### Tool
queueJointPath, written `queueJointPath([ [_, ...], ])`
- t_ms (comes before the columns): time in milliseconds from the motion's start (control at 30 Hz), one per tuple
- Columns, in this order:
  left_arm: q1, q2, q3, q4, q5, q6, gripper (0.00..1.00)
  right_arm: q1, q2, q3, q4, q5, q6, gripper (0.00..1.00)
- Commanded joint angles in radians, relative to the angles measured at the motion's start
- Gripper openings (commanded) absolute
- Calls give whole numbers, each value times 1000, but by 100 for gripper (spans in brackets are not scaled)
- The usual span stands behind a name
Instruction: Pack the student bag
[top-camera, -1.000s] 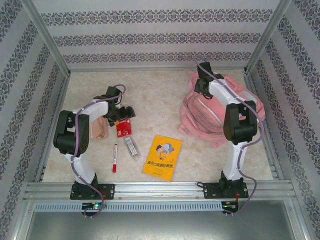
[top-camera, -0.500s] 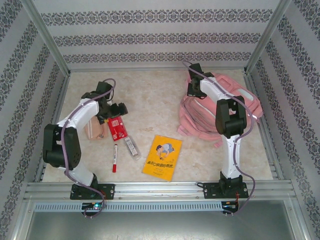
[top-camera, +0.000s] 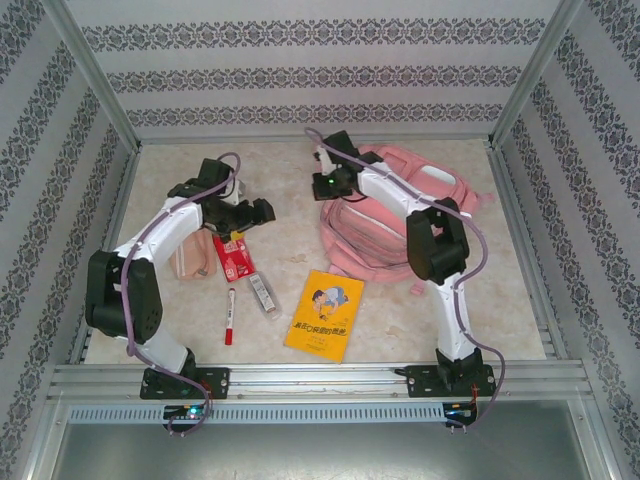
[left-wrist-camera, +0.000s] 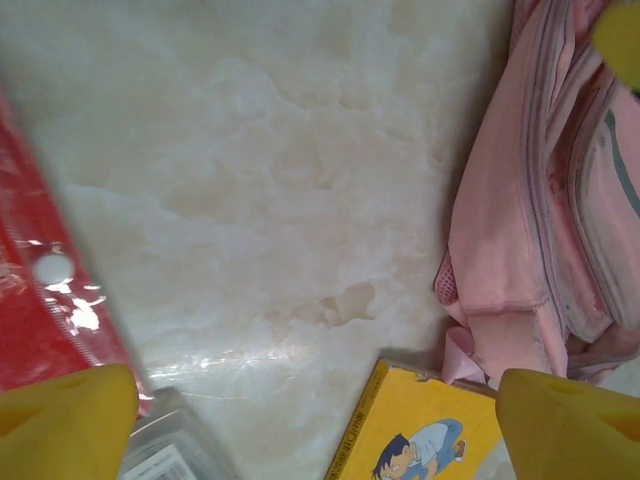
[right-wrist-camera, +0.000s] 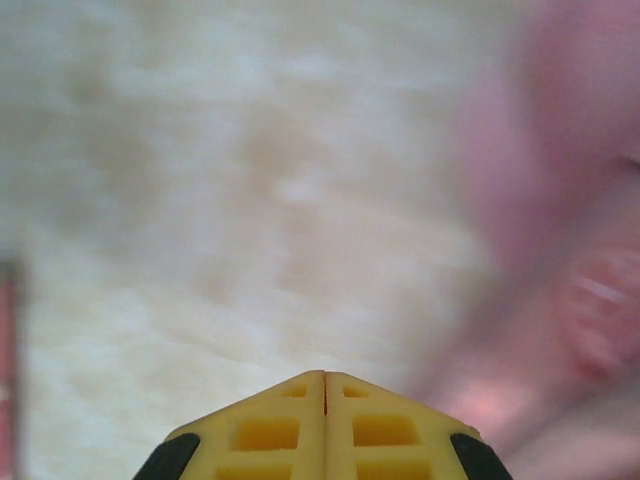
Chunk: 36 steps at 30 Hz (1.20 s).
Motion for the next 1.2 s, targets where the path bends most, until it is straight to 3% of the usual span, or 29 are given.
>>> queueJointPath([
  [0, -35, 48, -7, 82, 48, -40, 92, 34, 71, 131, -4, -127, -49, 0],
  [67, -50, 83, 10, 102, 53, -51, 92, 32, 54, 165, -32, -134, -5, 17],
  [167, -76, 152, 70, 128, 71, -55, 92, -15, -65, 65, -20, -115, 86, 29],
  [467, -205, 456, 458, 36, 93, 15, 92, -405, -613, -665, 156, 56, 313, 52],
  [633, -259, 627, 633, 9, 113, 13, 92, -586, -772, -962, 203, 152, 369, 54],
  [733, -284, 725, 745, -79, 67, 36, 89, -627, -778, -1063, 283, 48, 349, 51],
  [867, -288, 779, 774, -114, 32, 42, 63, -628, -669, -1063, 349, -93, 280, 48],
  [1000, -280, 748, 731, -161, -38, 69, 36, -609, -555, -994, 384, -189, 212, 33],
  [1167, -264, 590, 530, -138, -79, 91, 32, -540, -470, -893, 413, -255, 197, 22],
])
